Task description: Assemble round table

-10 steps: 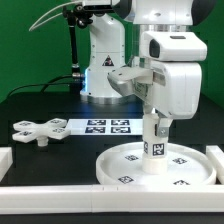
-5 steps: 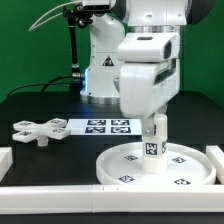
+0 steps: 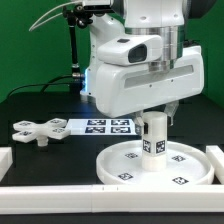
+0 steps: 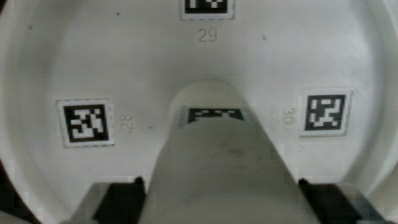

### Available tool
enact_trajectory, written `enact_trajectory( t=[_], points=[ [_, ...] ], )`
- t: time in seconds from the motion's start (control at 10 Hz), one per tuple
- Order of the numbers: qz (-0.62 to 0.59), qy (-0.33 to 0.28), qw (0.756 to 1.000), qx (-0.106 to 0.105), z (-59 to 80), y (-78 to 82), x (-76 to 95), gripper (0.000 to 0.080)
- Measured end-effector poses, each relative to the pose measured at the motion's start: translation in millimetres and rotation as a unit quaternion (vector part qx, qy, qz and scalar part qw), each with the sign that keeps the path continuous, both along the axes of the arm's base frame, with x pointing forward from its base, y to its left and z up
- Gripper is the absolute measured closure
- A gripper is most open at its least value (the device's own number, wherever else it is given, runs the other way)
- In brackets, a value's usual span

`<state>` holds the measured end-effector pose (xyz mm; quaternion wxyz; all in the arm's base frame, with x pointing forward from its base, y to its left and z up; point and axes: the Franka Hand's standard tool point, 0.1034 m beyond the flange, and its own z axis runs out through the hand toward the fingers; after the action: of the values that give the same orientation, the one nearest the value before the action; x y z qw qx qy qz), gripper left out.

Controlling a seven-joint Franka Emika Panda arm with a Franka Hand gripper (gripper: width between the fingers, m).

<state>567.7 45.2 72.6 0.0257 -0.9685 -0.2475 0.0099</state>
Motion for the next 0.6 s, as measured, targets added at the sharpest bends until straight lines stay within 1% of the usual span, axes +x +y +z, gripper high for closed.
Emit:
enact_trajectory(
  t=[0.2,0.4,0.5,0.6],
  points=[
    [-0.072,0.003,0.997,-0.002,-0.1,0.2,0.0,0.0390],
    [-0.117,0.005,0.993,-0.003,-0.1,0.3,-0.1,0.0390],
    [-0.183,0.011,0.983,0.003,-0.6,-0.7,-0.3,0.0390],
    [-0.258,0.017,0.966,0.013,-0.7,-2.6,0.1,0.0390]
  ],
)
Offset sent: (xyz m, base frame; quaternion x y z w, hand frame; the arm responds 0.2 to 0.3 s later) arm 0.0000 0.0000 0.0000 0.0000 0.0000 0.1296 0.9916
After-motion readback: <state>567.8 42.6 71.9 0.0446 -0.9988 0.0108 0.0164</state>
